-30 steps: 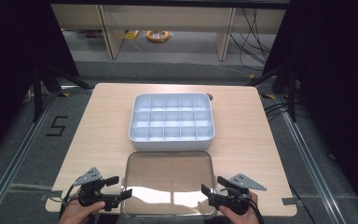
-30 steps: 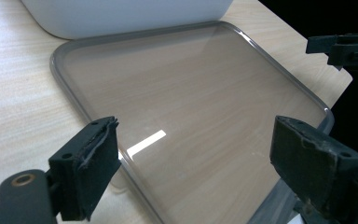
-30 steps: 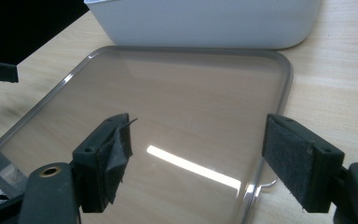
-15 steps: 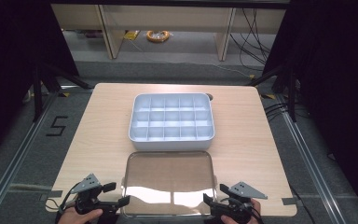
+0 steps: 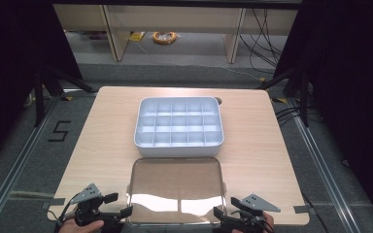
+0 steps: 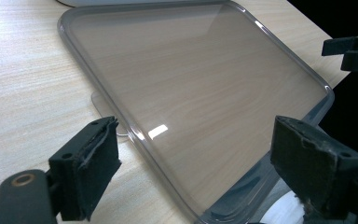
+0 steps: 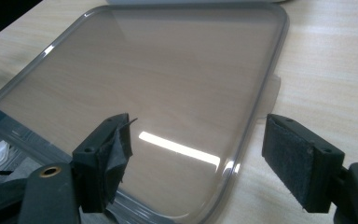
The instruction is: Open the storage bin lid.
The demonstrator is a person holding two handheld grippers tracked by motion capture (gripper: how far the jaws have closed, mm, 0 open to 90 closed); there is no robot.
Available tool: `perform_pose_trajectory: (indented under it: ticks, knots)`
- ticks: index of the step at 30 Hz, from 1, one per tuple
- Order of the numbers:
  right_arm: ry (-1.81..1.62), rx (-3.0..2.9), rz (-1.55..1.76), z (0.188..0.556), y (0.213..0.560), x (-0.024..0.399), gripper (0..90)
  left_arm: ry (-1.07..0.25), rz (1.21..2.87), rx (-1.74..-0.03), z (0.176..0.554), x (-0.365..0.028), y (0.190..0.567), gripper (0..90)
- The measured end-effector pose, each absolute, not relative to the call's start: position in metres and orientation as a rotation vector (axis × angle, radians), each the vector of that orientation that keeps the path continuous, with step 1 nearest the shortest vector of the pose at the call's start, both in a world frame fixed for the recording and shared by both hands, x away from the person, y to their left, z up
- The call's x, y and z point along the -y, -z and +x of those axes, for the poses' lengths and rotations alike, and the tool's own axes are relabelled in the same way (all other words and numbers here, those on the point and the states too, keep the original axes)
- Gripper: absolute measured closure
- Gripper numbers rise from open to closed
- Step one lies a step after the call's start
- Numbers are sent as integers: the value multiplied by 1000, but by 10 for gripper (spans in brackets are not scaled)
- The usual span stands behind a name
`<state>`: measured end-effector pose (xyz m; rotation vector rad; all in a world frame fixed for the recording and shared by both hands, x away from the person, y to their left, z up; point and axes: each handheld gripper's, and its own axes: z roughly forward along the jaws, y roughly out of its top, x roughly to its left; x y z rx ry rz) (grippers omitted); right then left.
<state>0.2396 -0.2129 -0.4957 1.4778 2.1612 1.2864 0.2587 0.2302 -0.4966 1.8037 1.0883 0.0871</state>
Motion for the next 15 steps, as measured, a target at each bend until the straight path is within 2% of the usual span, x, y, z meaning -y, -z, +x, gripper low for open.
perform_pose_trajectory:
  ticks: [15]
  knots:
    - [-1260,-2146,1556,241,498,213,247,-91,1790,-1112,260,-232,498,147]
